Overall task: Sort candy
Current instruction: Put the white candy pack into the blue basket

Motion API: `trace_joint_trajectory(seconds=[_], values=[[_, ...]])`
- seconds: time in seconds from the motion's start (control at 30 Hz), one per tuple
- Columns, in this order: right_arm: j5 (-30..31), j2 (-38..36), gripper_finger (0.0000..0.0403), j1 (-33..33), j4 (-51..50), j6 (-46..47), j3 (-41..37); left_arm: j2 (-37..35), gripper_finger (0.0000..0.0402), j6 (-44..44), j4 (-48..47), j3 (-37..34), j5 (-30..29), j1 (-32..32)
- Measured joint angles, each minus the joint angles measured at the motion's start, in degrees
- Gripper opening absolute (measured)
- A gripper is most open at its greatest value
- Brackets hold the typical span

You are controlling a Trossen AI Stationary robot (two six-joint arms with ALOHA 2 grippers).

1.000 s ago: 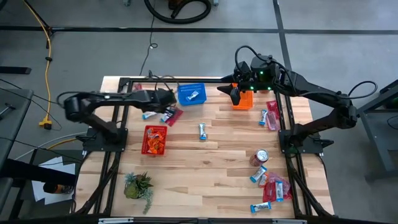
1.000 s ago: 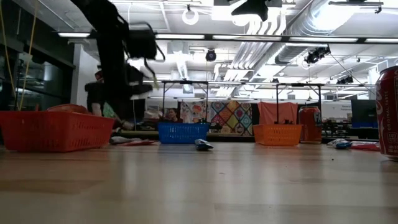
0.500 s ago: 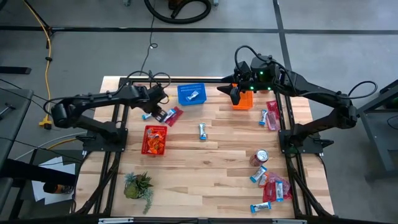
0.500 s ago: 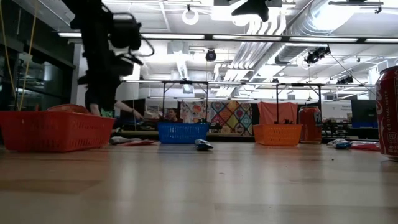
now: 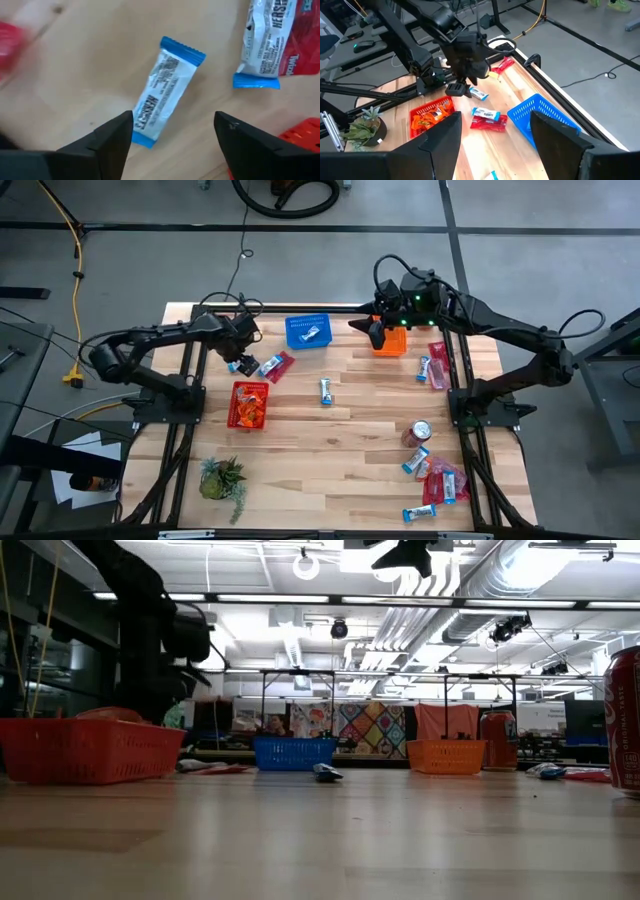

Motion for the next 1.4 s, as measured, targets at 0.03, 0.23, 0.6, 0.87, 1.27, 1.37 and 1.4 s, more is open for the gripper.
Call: trace_joint_trajectory(seconds=[0.03, 0.23, 0.6, 0.87, 1.27, 1.37, 1.4], values=[[0.00, 0.01, 0.0232, 0.00, 0.05, -0.01, 0.01, 1.06, 0.0268, 0.37, 0.58, 0.00, 0.57, 0.33], [0.02, 0.61, 0.0232, 0.00, 0.41, 1.41, 0.08, 8.84, 0.0268, 0.25, 3.87, 0.01, -0.99, 0.78], [0.02, 0.74, 0.0232, 0.02, 0.06, 2.35, 0.06, 10.83, 0.0050, 2.44, 3.75, 2.35, -5.28, -2.15], [0.02, 0.74, 0.0232, 0.02, 0.60, 2.22, 0.06, -2.58, 0.0007, 2.73, 7.03, 9.76, -2.38, -1.77], [1.46, 0.74, 0.0232, -0.02, 2.74, 0.24, 0.04, -9.81, 0.0001, -7.08, 47.97, 14.58, 7.32, -4.99], [1.46, 0.74, 0.0232, -0.02, 2.73, 0.25, 0.04, -7.65, 0.0001, -7.24, 56.18, 14.58, 4.62, -5.78], [1.48, 0.74, 0.0232, -0.02, 2.72, 0.26, 0.04, -6.89, 0.0001, -7.21, 57.94, 14.96, 4.11, -5.78]])
